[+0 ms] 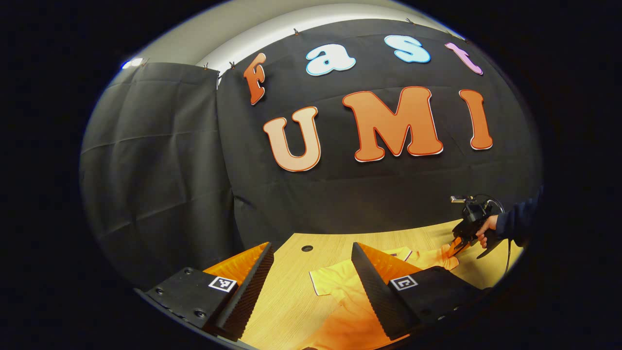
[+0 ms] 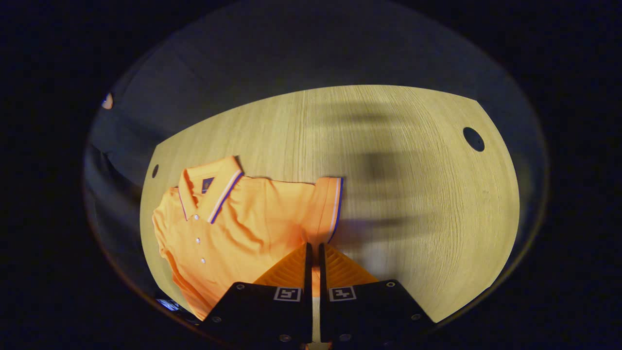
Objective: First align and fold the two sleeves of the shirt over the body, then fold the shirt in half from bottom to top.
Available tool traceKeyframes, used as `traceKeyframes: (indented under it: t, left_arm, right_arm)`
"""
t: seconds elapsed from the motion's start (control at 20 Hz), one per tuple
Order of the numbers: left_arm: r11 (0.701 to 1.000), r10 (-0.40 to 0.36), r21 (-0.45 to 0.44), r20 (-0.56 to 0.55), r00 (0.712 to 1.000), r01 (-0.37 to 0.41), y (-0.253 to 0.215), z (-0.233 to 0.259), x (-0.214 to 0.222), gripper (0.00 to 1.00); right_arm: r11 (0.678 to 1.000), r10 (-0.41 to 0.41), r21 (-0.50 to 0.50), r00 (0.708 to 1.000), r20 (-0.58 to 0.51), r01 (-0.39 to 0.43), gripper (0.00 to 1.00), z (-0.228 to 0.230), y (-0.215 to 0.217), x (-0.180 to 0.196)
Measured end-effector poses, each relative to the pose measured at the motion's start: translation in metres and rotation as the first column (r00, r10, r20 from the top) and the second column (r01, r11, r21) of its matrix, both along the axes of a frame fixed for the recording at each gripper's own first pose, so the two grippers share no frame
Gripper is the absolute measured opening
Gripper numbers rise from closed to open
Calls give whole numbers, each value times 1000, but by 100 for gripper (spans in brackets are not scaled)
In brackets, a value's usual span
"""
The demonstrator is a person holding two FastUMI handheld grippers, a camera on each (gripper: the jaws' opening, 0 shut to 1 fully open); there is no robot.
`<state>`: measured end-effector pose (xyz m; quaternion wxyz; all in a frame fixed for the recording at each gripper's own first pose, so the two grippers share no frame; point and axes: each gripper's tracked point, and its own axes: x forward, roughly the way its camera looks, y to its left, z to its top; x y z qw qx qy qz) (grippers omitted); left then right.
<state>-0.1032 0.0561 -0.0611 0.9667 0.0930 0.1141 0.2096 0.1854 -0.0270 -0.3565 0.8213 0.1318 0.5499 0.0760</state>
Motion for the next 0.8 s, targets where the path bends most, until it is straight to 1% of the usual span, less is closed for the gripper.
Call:
traceKeyframes:
  t: [0.05, 0.15, 0.2, 0.3, 0.4, 0.5, 0.55, 0.6, 0.65, 0.7, 0.75, 0.8]
  left_arm:
    - [1000, 3, -5, 0, 1000, -3, 1, -1, 0, 99]
    - [1000, 6, -14, -1, 1000, -6, 4, -2, 0, 100]
    - [1000, 9, -14, -1, 1000, -9, 5, -2, -2, 99]
    - [1000, 14, -16, -1, 1000, -14, 7, -5, -5, 99]
    - [1000, 25, -17, -12, 1000, -25, 13, -10, -8, 99]
    - [999, 38, -22, -22, 999, -38, 19, -13, -10, 100]
    - [999, 45, -27, -24, 999, -46, 21, -17, -12, 99]
    - [998, 53, -32, -26, 998, -54, 24, -19, -13, 99]
    - [997, 60, -42, -32, 998, -61, 28, -21, -15, 100]
    - [996, 63, -55, -35, 997, -65, 32, -25, -13, 99]
    - [995, 65, -75, -44, 997, -68, 37, -30, -12, 99]
    - [993, 66, -95, -52, 996, -71, 41, -35, -9, 99]
  right_arm:
    - [1000, 6, 6, 1000, 18, -6, 7, 8, 4, 1]
    - [999, 26, 27, 999, 40, -27, 7, 22, 21, 0]
    - [998, 41, 39, 998, 47, -43, 7, 27, 31, -1]
    - [995, 72, 59, 996, 60, -76, 7, 34, 53, -2]
    - [994, 84, 63, 994, 69, -88, 7, 36, 72, -2]
    - [990, 101, 94, 991, 91, -109, 14, 47, 90, -3]
    - [985, 111, 122, 988, 103, -123, 24, 52, 102, -3]
    - [982, 121, 134, 987, 103, -135, 39, 54, 110, -5]
    - [981, 125, 134, 986, 108, -139, 38, 54, 111, -6]
    - [982, 126, 128, 985, 116, -141, 40, 55, 112, -5]
    - [982, 127, 123, 984, 128, -143, 48, 57, 111, -5]
    - [984, 126, 109, 982, 144, -142, 53, 61, 107, -4]
